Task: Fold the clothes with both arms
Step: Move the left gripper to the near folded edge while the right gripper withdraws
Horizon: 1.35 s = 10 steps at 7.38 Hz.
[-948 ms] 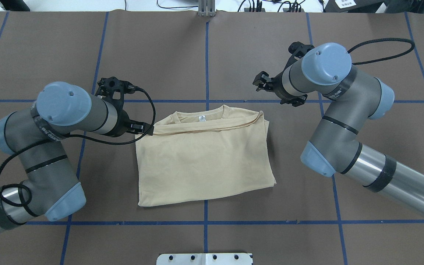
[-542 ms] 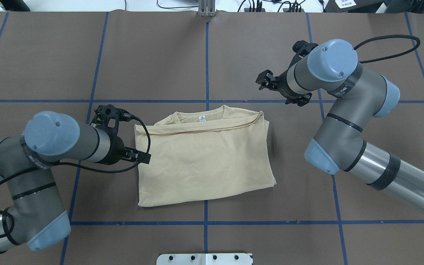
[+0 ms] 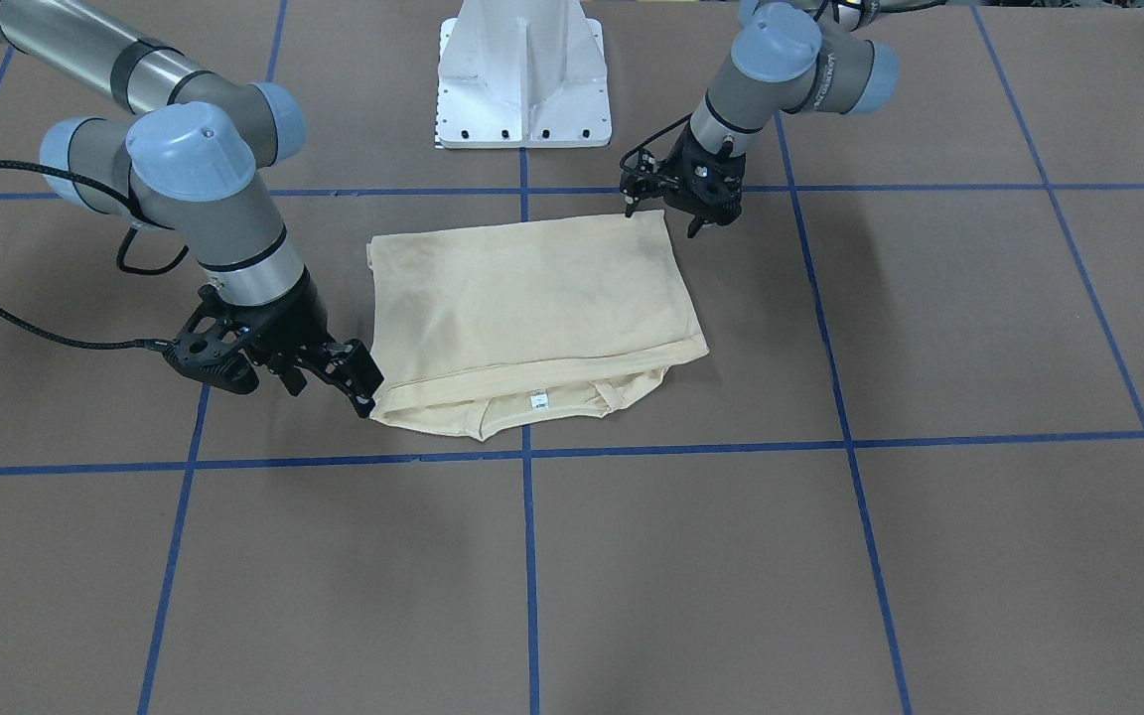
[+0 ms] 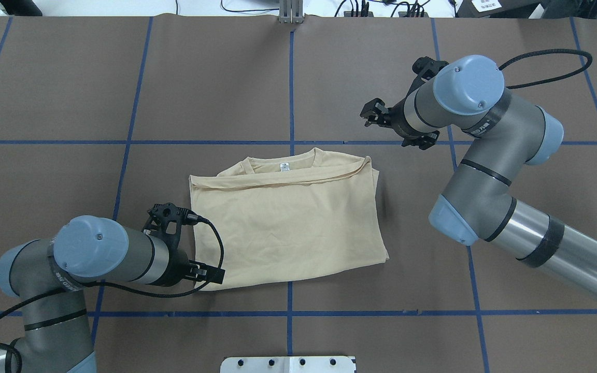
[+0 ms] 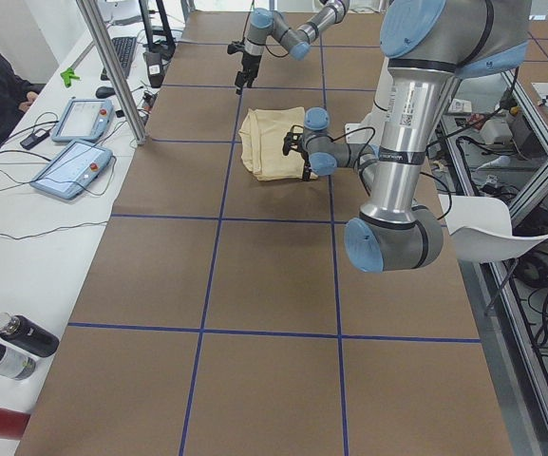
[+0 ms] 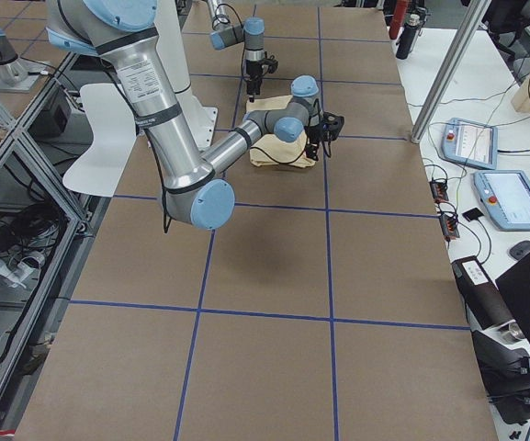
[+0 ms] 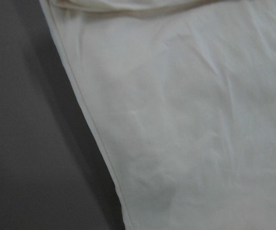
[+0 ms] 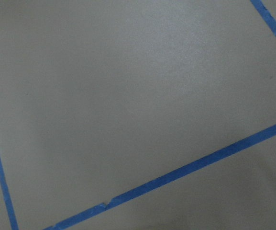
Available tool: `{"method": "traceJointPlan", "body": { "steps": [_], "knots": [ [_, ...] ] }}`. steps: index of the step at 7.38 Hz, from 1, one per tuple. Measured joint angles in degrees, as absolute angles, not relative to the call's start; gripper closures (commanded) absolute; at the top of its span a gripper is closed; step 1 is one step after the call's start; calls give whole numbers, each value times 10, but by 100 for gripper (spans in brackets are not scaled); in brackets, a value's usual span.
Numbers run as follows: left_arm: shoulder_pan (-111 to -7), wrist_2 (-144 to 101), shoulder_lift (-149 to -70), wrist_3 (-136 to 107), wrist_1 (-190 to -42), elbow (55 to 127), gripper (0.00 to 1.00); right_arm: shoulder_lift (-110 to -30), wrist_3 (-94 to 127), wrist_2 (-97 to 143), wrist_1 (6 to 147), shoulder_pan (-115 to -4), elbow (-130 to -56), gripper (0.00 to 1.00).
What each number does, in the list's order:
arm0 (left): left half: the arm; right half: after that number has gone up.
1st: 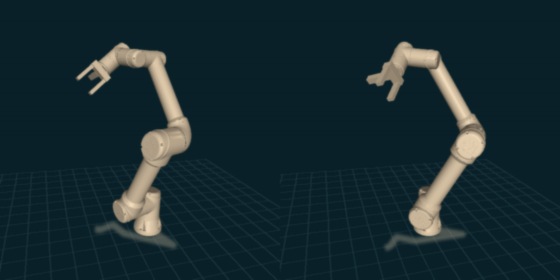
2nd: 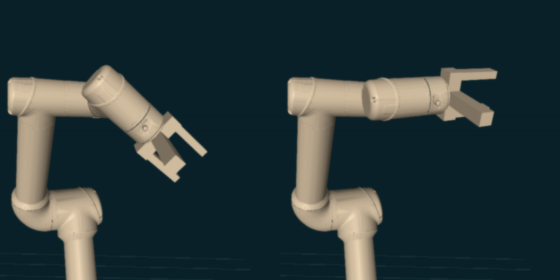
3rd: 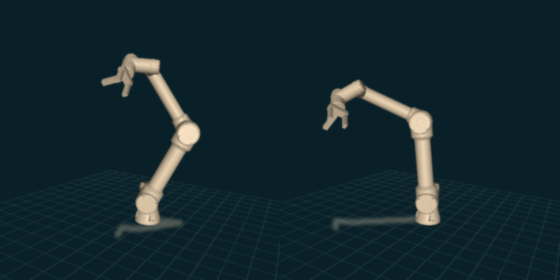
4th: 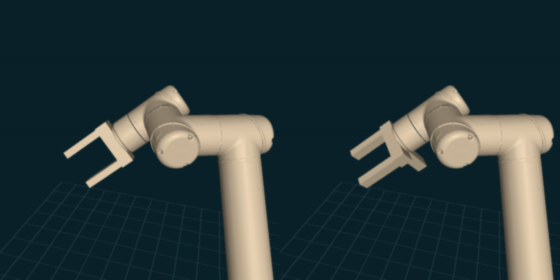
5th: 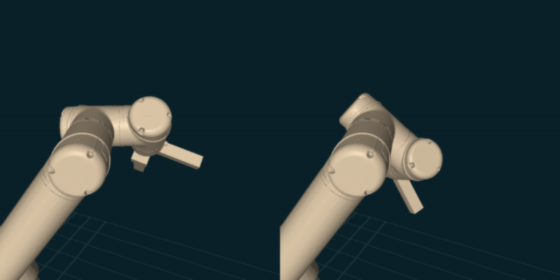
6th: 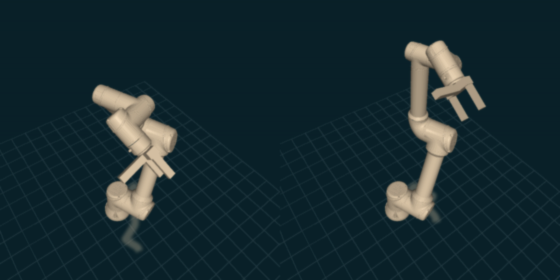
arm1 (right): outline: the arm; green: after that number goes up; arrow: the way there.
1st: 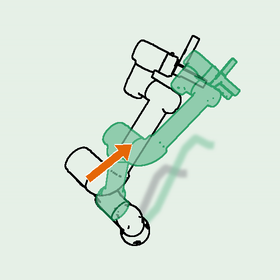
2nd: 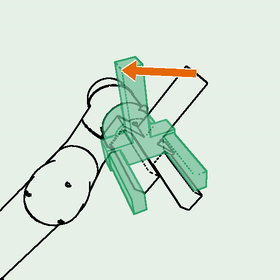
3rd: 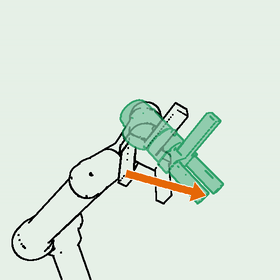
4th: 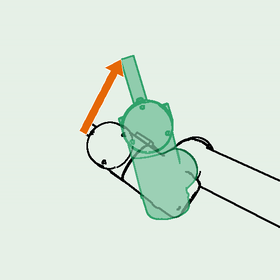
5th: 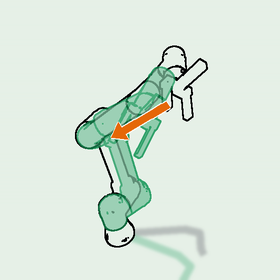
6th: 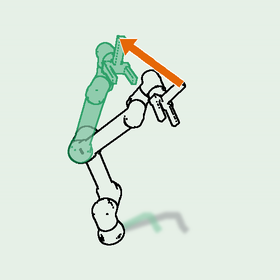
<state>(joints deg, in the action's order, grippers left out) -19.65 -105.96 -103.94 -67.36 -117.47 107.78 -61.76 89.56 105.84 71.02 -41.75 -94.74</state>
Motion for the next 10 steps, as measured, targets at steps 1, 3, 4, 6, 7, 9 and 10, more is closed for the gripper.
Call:
{"method": "traceJointPlan", "body": {
  "steps": [1,3,4,6,7,9,10],
  "knots": [
    [-188,-1056,-1039,-677,-1175,1077,19,-617,896,1059,710,-417,-948,0],
    [-176,-1054,-1038,-679,-1175,1075,34,-617,896,1059,710,-417,-949,0],
    [-173,-1054,-1038,-680,-1175,1075,50,-617,896,1059,710,-417,-949,0],
    [-171,-1054,-1038,-688,-1175,1076,100,-617,896,1059,710,-417,-949,0],
    [-171,-1054,-1038,-690,-1175,1077,100,-617,896,1059,710,-417,-949,0],
    [-172,-1054,-1034,-691,-1174,1079,100,-618,896,1058,710,-417,-950,0],
    [-174,-1054,-1025,-689,-1173,1087,100,-618,896,1058,709,-417,-950,0]
  ]
}}
